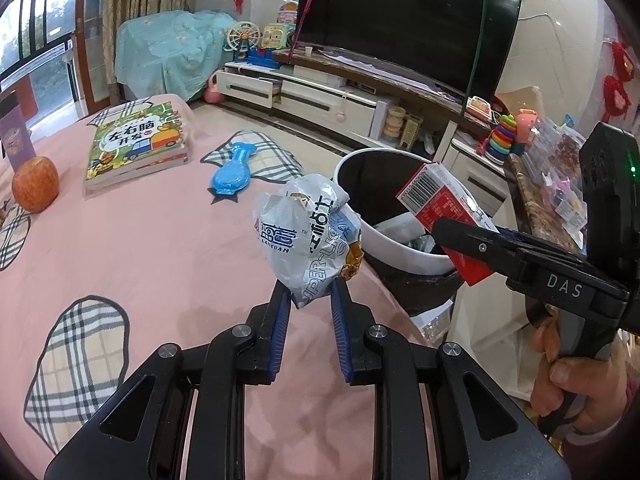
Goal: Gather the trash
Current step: 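Lift and carry the snack bag and milk carton over the bin with both tools, then lower the snack bag and milk carton into the bin and open both grippers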
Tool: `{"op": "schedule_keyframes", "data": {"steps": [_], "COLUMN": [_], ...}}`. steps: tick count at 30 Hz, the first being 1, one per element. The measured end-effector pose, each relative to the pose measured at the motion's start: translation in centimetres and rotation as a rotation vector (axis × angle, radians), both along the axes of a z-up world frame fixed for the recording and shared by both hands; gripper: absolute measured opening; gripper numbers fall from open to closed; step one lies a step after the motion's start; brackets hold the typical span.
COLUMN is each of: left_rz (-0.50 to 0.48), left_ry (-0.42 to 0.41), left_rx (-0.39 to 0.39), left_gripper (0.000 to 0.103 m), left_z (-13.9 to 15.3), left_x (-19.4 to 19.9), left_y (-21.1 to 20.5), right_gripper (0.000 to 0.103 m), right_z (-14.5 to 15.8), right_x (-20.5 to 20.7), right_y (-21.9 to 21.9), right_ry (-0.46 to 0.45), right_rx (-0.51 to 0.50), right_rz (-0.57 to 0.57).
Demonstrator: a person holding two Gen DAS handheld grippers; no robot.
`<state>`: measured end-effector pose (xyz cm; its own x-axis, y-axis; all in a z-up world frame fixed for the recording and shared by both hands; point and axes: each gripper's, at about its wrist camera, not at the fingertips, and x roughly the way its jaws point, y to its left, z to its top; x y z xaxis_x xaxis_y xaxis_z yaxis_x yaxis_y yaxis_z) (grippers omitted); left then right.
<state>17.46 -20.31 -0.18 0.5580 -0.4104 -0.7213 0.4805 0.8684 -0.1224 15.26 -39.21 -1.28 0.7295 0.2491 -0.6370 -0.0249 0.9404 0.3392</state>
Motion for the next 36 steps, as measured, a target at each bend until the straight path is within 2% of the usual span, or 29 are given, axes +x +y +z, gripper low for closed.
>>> {"op": "schedule_keyframes", "data": {"steps": [36], "left_rz": [-0.087], "left_ry": [-0.017], "left_rx": [0.051], "left_gripper": [0.020], "left_z": [0.3], "left_x": [1.9], "left_y": [-6.8], "right_gripper": [0.056], "right_z": [0.3], "right_x": [0.4], "right_y": [-4.8], "right_ry": [0.003], "right_rx": [0.014], "right_rz": [-0.089]}}
